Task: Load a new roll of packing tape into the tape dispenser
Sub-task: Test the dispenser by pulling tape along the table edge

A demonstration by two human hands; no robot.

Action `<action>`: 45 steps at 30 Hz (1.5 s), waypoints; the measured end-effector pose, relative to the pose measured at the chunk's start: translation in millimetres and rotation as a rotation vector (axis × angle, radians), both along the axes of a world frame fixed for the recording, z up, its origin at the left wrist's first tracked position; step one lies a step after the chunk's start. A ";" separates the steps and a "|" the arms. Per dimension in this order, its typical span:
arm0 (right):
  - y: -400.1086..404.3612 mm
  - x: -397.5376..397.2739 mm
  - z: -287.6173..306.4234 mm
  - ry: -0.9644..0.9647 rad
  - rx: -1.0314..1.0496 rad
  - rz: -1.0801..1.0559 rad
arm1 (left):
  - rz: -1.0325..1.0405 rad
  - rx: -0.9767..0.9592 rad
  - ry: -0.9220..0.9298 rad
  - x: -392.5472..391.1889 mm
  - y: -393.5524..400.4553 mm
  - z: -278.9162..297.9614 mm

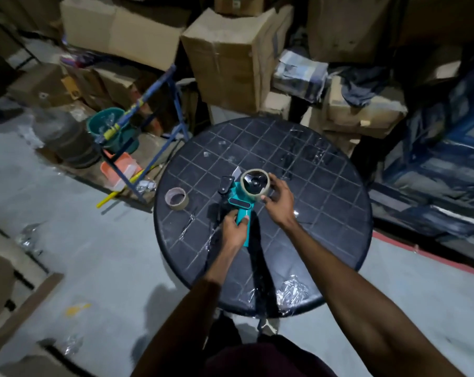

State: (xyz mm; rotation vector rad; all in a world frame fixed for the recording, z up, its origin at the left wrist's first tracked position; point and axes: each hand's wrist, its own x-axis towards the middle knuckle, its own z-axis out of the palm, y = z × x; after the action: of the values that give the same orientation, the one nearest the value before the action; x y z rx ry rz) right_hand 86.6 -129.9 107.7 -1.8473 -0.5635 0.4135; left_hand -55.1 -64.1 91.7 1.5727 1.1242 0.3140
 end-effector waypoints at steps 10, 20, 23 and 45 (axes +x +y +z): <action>44.2 20.8 -35.0 0.249 -0.027 -0.360 | -0.303 0.074 0.154 40.0 76.4 -76.0; 67.4 48.6 -78.0 0.448 0.025 -0.602 | -0.443 0.120 0.249 80.7 100.8 -103.3; 71.2 65.2 -107.1 0.545 0.025 -0.612 | -0.456 0.114 0.250 91.9 103.6 -121.1; 84.9 95.7 -157.0 0.443 -0.017 -0.589 | -0.551 0.517 0.353 132.1 97.9 -142.5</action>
State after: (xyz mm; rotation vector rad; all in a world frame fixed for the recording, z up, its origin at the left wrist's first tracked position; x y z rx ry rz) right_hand 182.3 -45.1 -49.3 -1.7639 0.2842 0.4055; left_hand 77.0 33.8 -50.8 2.3925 0.8499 -0.0590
